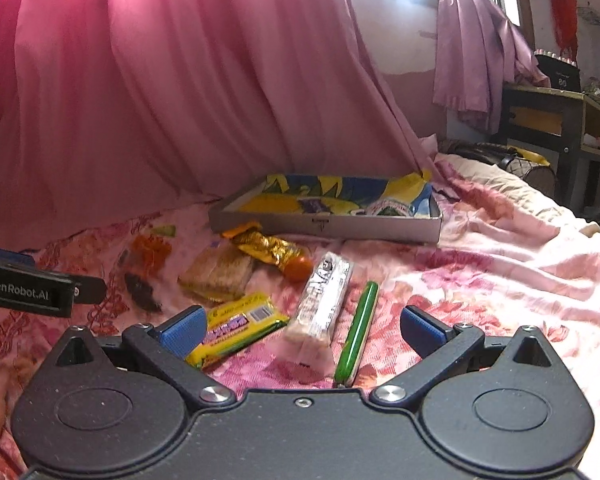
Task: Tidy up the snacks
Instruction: 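Withdraw both open tools from the box back toward the snacks, then grasp the yellow wafer bar with the left tool while the right tool grasps the clear-wrapped bar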
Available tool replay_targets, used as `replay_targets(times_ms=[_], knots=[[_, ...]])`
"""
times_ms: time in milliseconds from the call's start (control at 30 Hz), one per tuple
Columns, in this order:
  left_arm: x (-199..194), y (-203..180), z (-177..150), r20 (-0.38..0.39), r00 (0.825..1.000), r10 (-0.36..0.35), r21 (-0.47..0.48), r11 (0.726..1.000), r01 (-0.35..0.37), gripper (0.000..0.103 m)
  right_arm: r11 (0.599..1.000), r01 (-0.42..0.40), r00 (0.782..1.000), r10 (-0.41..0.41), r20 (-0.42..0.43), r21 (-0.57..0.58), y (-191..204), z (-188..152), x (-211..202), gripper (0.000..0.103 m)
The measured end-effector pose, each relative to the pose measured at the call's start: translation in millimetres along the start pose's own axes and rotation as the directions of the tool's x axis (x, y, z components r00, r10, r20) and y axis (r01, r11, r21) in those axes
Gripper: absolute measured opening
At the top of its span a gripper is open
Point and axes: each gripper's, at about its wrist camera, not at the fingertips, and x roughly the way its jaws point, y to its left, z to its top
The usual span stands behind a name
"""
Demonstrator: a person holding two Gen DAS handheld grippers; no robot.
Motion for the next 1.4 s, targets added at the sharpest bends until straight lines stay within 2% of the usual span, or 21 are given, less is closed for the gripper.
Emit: replay_targets(times_ms=[467,600,733,833,967,1100,1300,1400], knots=[[22.9,0.2,-8.1,-0.062,0.998,-0.019,0.053,0.998,0.022,0.103,0.999,0.026,0.996,-0.025,-0.088,0.018,-5.1,-3.8,19.6,0.102],[27.9,-4.5,-8.9,-0.074,0.996,-0.041,0.090,0.995,0.047,0.103,0.999,0.044,0.993,-0.041,-0.108,0.027,-9.5,-0.5,24.2,0.102],[36.0,-12.9,-7.1,-0.103,0.990,-0.097,0.134,0.985,0.111,0.103,0.998,0.056,0.993,-0.054,-0.106,0.014,-15.2,6.6,28.2,0.102],[39.2,-22.3,-4.8,-0.100,0.986,-0.136,0.174,0.973,0.151,0.103,0.999,0.046,0.993,-0.046,-0.113,0.000,-19.0,12.3,34.9,0.102],[43.9,-39.3,-3.1,-0.103,0.978,-0.179,0.264,0.944,0.200,0.103,1.000,0.011,0.992,-0.012,-0.123,-0.010,-22.2,19.3,47.1,0.102],[52.3,-53.4,-4.1,-0.114,0.975,-0.192,0.348,0.911,0.220,0.103,0.999,-0.040,0.991,0.036,-0.126,-0.027,-25.7,27.0,62.2,0.102],[66.7,-63.1,-3.5,-0.121,0.973,-0.197,0.425,0.876,0.230,0.103,0.993,-0.116,0.982,0.111,-0.155,-0.024,-36.4,35.1,90.1,0.102],[71.9,-66.7,-0.8,-0.128,0.969,-0.212,0.446,0.860,0.247,0.103,0.987,-0.157,0.973,0.157,-0.166,0.013,-41.7,37.2,102.1,0.096]])
